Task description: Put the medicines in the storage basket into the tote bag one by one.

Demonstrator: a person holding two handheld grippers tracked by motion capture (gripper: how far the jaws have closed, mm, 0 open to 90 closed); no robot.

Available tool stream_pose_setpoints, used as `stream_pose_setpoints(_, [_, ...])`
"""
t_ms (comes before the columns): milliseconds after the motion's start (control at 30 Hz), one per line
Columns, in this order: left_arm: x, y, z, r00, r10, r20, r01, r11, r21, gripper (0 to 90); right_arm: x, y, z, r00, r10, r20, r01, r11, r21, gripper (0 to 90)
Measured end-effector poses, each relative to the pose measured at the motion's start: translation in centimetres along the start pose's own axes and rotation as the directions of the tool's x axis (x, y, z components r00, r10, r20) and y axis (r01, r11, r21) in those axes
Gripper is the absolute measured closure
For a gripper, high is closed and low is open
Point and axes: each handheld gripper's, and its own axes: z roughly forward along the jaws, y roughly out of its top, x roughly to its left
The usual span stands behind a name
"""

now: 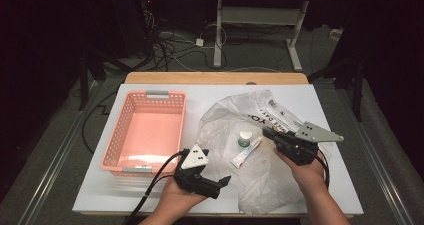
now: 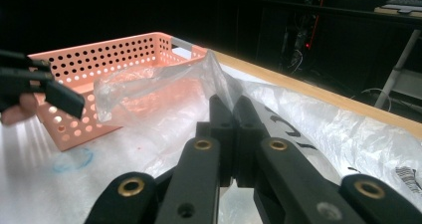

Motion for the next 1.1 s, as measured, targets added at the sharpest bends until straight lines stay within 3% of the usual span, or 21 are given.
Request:
stream_pose_setpoints(200, [2.0,-0.6,-2.4,0.9985,-0.022,-0.051,0.021,0.9996,-0.019,0.0,0.1,0.2,-0.1,1.0000,-0.004,0.000,0.004,1.000,-0.002,90.0])
stream_pose_setpoints(433, [3.8,-1.5,-4.4,0.9904,-0.066,-0.122,0.061,0.9972,-0.042,0.0,0.0,0.1,-0.2,1.0000,0.001,0.004,-0.001,1.000,-0.004,90.0])
stream_pose_setpoints(800, [6.1,-2.8,-6.2,0.9691,-0.114,-0.219,0.109,0.9934,-0.033,0.0,0.0,0.1,-0.3,1.0000,0.003,0.005,-0.003,1.000,-0.005,90.0])
stream_pose_setpoints(1100, [7.8,-3.6,-7.6,0.9508,-0.160,-0.265,0.158,0.9870,-0.030,0.0,-0.1,0.1,-0.4,1.0000,0.003,0.005,-0.003,1.000,-0.006,90.0])
